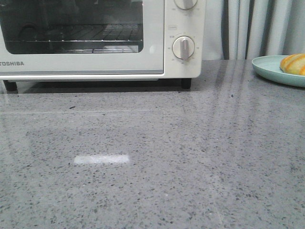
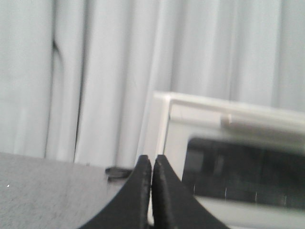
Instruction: Put bread in oven
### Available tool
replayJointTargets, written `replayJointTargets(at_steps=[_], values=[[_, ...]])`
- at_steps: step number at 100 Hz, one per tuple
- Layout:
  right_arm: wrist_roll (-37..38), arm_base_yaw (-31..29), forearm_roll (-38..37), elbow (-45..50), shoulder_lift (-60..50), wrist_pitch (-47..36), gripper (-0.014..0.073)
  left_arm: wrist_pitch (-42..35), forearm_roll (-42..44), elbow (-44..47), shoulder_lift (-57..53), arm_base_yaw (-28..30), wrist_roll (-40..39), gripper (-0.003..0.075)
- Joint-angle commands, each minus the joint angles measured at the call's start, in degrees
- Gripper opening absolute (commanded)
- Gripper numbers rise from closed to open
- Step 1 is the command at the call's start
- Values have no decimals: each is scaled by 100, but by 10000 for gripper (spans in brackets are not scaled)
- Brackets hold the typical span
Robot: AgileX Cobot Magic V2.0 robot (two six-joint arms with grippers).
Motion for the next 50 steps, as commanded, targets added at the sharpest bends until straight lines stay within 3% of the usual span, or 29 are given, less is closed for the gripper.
replayJointTargets(at_steps=[1, 11, 22, 34, 50], values=[[12, -29, 145, 69, -126, -155, -58, -774, -817, 127, -164, 13, -67, -21], [12, -29, 624, 69, -126, 329, -58, -800, -1580, 127, -164, 13, -67, -21], [12, -29, 1199, 44, -126, 262, -58, -800, -2326, 105, -164, 13, -67, -21], [12, -29, 1225, -126, -126, 329, -58, -730, -3396, 80, -164, 13, -67, -21], [-107, -29, 987, -718, -100, 991, -58, -209, -3469, -279, -98, -7, -67, -21]])
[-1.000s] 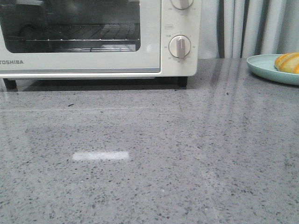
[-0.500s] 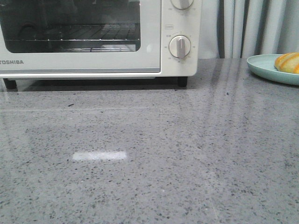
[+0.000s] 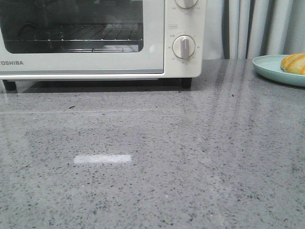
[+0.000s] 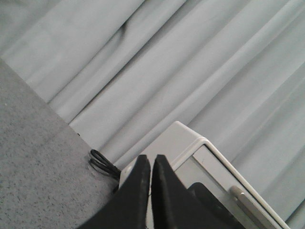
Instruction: Put bread in oven
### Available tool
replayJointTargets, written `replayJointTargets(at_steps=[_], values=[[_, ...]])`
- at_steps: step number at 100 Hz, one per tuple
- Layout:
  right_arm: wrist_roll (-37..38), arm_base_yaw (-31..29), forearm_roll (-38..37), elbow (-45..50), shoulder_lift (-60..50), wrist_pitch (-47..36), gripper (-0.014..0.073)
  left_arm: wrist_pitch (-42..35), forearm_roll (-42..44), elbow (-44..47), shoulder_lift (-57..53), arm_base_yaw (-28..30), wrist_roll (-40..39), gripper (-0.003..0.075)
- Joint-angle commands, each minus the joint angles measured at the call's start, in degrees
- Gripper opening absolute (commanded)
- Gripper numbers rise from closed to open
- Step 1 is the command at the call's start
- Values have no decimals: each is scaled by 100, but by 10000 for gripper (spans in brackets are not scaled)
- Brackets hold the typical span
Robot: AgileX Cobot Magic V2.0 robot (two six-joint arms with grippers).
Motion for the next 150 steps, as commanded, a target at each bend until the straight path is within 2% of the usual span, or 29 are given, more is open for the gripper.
replayJointTargets(at_steps=[1, 18, 27, 38, 50, 61, 77, 99, 117, 136, 150], values=[[-154, -29, -246, -588, -86, 5, -58, 85, 54, -319, -68, -7, -46, -21], [-718, -29, -1310, -1743, 557, 1110, -58, 2016, 1555, -1592, 1033, -17, -3, -21], [-1138, -29, -1441, -2264, 1197, 1298, -58, 2423, 2080, -2405, 2006, -17, 20, -21], [-1317, -29, -1517, -2614, 2009, 889, -58, 2285, 2199, -3211, 3017, -133, 20, -21], [-1317, -21, -1506, -2771, 2531, 402, -58, 2055, 2307, -3947, 3885, -657, 320, -21], [-1317, 87, -1506, -2800, 2583, 357, -58, 2039, 2515, -4476, 4499, -1310, 905, -21], [-1317, 252, -1506, -2800, 2596, 536, -58, 1619, 2571, -5067, 5393, -1846, 932, -21], [-1317, 265, -1506, -2762, 2596, 594, -58, 1301, 2571, -5666, 6450, -1866, 932, -21], [-1317, 265, -1506, -2749, 2596, 680, -58, 1219, 2571, -5808, 7002, -1866, 932, -21], [-1317, 265, -1506, -2749, 2596, 736, -58, 1448, 2571, -5808, 7351, -1866, 932, -21], [-1317, 265, -1506, -2749, 2596, 810, -58, 1898, 2571, -5808, 7452, -1815, 932, -21]])
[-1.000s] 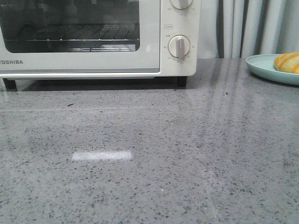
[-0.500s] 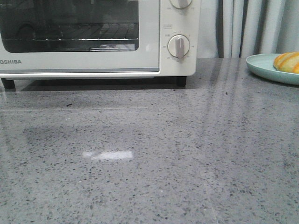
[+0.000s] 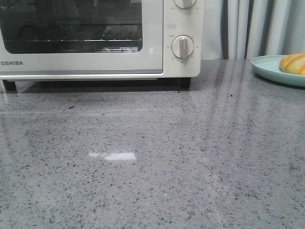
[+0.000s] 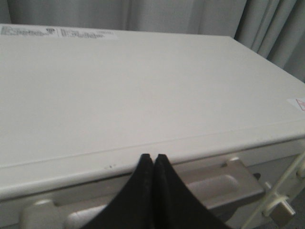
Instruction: Put bread in oven
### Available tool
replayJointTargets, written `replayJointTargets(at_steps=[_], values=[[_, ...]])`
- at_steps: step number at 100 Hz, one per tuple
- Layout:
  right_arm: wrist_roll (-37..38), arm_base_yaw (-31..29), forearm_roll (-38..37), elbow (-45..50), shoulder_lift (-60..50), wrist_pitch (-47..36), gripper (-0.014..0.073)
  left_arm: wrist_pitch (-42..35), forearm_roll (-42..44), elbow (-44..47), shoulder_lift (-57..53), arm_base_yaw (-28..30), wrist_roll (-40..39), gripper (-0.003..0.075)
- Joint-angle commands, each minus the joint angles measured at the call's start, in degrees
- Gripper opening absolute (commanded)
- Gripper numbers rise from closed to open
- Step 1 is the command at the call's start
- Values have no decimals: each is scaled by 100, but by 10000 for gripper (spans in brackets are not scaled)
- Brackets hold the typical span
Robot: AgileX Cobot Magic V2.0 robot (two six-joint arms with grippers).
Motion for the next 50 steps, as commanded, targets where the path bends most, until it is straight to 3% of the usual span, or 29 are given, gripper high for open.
replayJointTargets(at_steps=[1, 34, 50], values=[[-63, 13, -50, -167, 97, -333, -58, 20, 1, -170, 28, 46, 5, -21], [-63, 55, 102, -167, 97, -48, -58, 1719, 141, -120, -177, 19, 5, -21], [-63, 55, 145, -167, 97, -12, -58, 2000, 141, 258, -687, -184, 5, -21]])
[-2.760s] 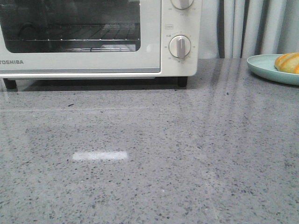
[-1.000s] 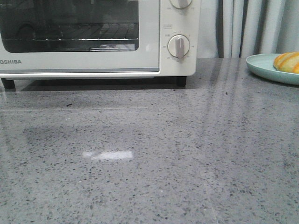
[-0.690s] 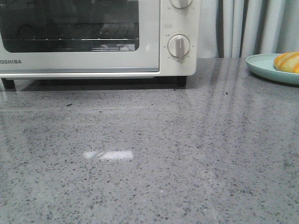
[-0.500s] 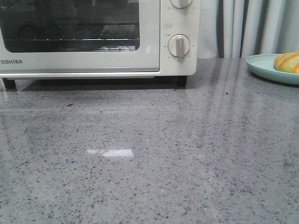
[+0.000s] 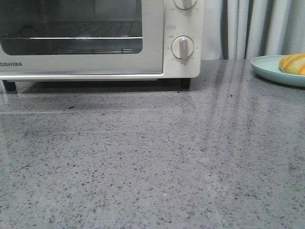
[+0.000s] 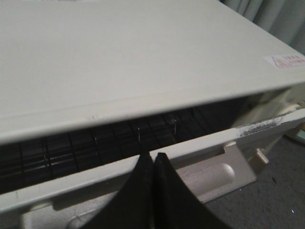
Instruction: Put bread in oven
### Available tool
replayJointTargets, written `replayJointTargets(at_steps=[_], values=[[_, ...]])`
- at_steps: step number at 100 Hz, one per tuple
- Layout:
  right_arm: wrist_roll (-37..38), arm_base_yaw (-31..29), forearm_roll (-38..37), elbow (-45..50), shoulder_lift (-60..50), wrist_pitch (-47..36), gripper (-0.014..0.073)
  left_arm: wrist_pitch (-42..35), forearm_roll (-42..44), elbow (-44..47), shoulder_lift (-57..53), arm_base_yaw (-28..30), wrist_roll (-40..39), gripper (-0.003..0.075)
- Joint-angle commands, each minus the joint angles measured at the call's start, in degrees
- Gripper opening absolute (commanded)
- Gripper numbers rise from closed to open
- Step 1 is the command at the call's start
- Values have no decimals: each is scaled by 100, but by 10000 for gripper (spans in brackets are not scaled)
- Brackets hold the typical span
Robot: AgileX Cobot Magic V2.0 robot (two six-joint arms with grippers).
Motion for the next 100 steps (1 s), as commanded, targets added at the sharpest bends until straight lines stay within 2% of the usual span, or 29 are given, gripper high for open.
replayJointTargets(at_steps=[1, 23, 44, 58, 74, 91, 100], values=[[-63, 3, 52, -167, 97, -353, -58, 758, 16, 226, -278, -164, -7, -21], [-63, 3, 62, -167, 97, -327, -58, 922, 16, 1210, -1097, -522, -7, -21], [-63, 3, 62, -167, 105, -351, -58, 694, 16, 2142, -1201, -559, -7, -21], [-63, 3, 80, -167, 172, -351, -58, 451, 6, 2318, -1201, -559, -7, -21], [-63, 3, 530, -279, 433, -117, -58, 473, -194, 2285, -1410, -559, -7, -21], [-63, 3, 564, -1119, 1376, 613, -55, 473, -422, 2285, -2391, -559, -7, -21], [-63, -32, 564, -1810, 2055, 802, 10, 473, -422, 2285, -3025, -559, -7, -21]])
